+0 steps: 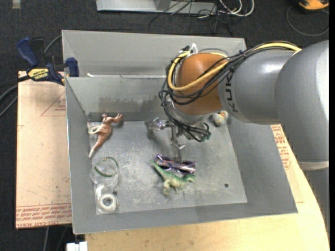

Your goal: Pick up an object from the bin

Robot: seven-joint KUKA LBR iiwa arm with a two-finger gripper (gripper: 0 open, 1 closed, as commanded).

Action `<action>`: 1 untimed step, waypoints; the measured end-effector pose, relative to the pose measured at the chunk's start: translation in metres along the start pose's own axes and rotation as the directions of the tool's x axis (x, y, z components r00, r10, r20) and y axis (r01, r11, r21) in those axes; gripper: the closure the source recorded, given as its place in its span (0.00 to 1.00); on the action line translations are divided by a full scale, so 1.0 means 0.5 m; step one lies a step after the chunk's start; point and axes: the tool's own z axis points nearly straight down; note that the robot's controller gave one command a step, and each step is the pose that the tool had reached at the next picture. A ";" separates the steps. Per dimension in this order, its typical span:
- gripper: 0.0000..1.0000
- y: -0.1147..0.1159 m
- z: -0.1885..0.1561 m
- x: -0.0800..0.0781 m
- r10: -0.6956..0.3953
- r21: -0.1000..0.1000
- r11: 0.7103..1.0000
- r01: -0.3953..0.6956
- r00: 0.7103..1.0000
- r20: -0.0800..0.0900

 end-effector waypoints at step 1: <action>0.00 -0.022 -0.002 0.112 -0.031 0.000 1.000 0.031 1.000 -0.001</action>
Offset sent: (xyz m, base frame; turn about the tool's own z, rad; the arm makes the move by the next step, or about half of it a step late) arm -0.0503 -0.0280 -0.0011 -0.1859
